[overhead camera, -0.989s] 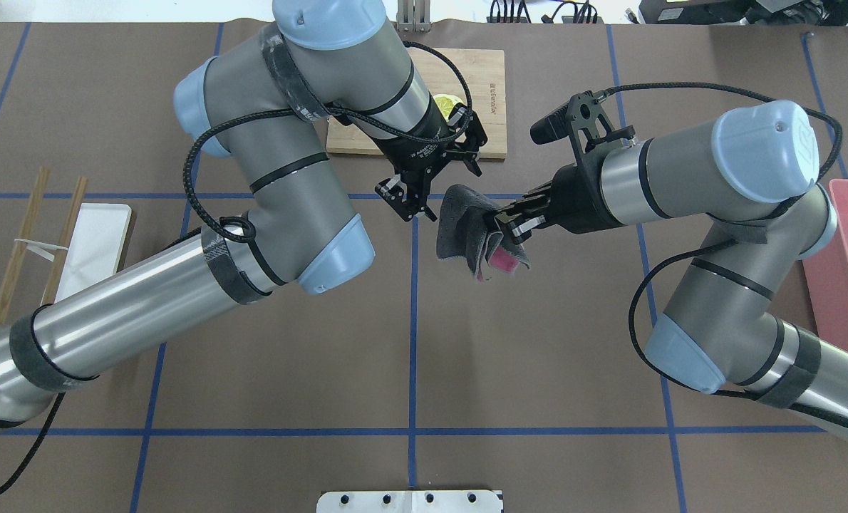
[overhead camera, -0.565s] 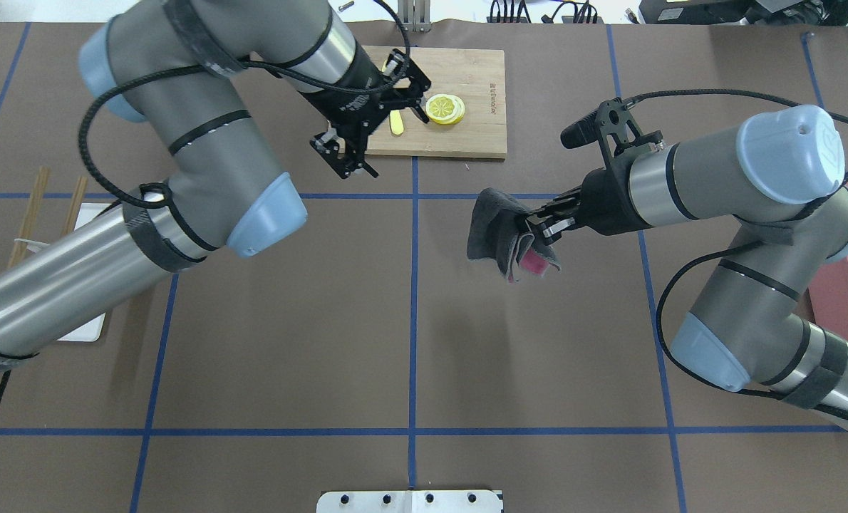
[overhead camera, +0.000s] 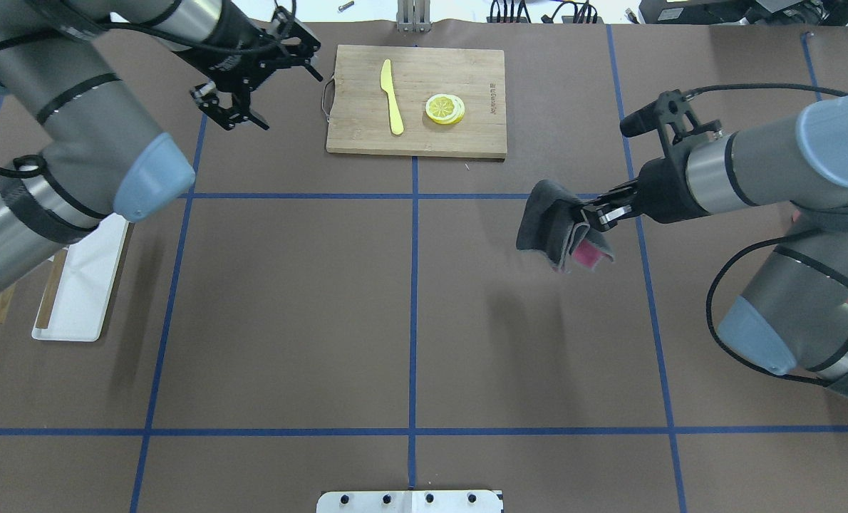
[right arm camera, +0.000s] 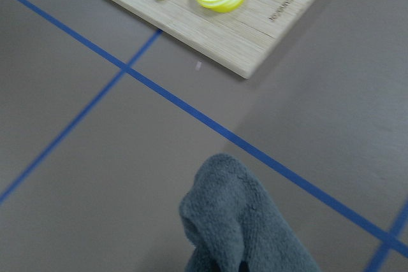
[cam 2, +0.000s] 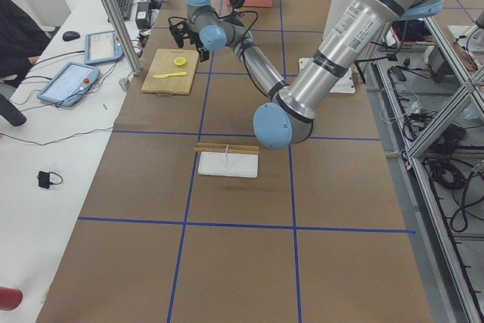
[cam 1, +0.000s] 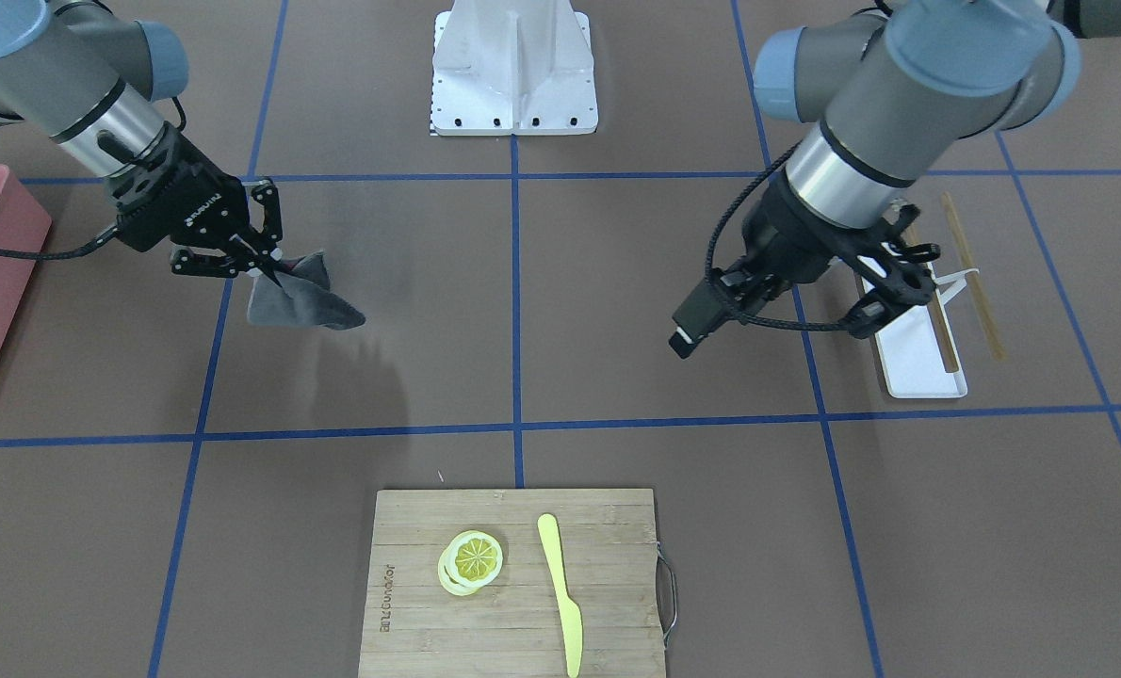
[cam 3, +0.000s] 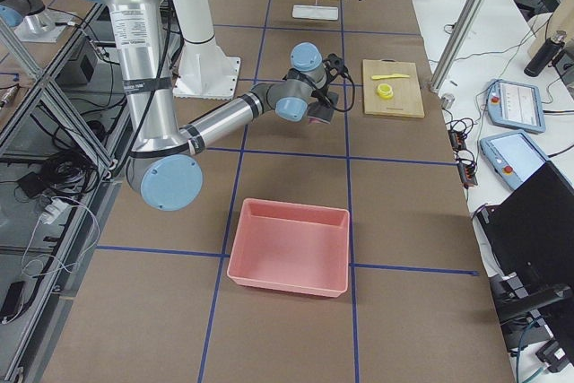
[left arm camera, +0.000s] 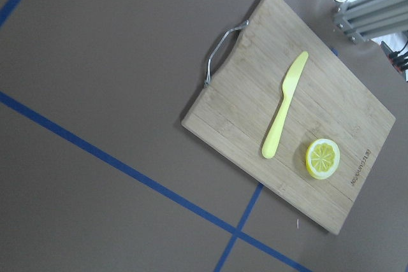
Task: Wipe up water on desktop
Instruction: 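Move the towel toward the pink bin with the right gripper while the left arm withdraws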
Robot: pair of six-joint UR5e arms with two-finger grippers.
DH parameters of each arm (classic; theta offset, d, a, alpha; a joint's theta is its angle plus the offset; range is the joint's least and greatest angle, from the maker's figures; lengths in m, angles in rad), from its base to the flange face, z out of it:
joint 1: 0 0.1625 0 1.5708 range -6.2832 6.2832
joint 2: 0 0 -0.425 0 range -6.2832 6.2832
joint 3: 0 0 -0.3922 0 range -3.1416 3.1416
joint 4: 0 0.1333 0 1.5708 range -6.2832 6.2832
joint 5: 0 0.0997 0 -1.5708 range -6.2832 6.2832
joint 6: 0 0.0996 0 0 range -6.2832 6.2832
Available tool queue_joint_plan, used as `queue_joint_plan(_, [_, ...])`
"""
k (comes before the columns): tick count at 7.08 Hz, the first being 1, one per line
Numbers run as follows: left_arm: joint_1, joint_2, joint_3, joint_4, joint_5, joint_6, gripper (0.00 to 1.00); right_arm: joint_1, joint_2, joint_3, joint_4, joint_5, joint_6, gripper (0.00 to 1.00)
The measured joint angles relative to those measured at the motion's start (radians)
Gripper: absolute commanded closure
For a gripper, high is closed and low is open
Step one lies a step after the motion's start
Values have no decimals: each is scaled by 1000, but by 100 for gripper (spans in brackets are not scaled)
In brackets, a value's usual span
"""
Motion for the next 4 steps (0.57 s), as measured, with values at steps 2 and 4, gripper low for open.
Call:
queue_joint_plan(2, [-78, 85, -84, 111, 1, 217, 2, 83, -47, -4, -126, -17, -268, 100])
queue_joint_plan(4, [-146, 172, -130, 191, 0, 402, 2, 66, -52, -6, -212, -85, -379, 100])
